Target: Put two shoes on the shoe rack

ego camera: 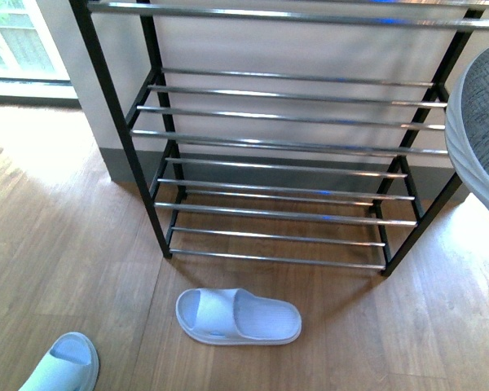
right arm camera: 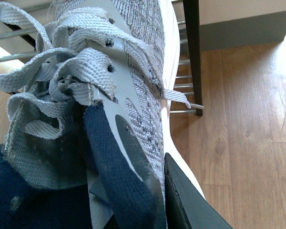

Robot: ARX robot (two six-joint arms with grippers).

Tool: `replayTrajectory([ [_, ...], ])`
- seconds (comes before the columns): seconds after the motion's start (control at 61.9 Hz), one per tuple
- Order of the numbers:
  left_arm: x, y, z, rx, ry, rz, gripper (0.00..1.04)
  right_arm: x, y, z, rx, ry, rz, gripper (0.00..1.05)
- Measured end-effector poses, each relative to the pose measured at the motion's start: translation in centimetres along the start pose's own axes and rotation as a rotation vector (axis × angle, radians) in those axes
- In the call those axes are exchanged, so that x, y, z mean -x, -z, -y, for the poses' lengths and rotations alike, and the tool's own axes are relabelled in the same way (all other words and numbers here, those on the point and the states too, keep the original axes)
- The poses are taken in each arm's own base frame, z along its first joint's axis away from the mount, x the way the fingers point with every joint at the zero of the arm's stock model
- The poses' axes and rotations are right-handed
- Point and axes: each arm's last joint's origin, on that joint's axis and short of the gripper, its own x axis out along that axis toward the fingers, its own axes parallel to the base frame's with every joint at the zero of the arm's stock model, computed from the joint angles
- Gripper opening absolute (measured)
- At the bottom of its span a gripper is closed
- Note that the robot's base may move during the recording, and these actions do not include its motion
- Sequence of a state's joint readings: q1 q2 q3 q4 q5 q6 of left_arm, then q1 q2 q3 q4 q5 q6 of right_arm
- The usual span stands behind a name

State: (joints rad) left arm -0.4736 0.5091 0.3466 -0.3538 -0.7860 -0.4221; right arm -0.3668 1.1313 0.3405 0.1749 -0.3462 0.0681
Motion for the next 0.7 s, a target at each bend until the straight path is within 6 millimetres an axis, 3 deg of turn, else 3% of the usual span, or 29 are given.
replayTrajectory([
  [0.695,0.0,0.0,0.0,-0.001,0.0,0.0,0.02,0.01,-0.03,-0.01,0.001,-0.002,0.001,0.02],
])
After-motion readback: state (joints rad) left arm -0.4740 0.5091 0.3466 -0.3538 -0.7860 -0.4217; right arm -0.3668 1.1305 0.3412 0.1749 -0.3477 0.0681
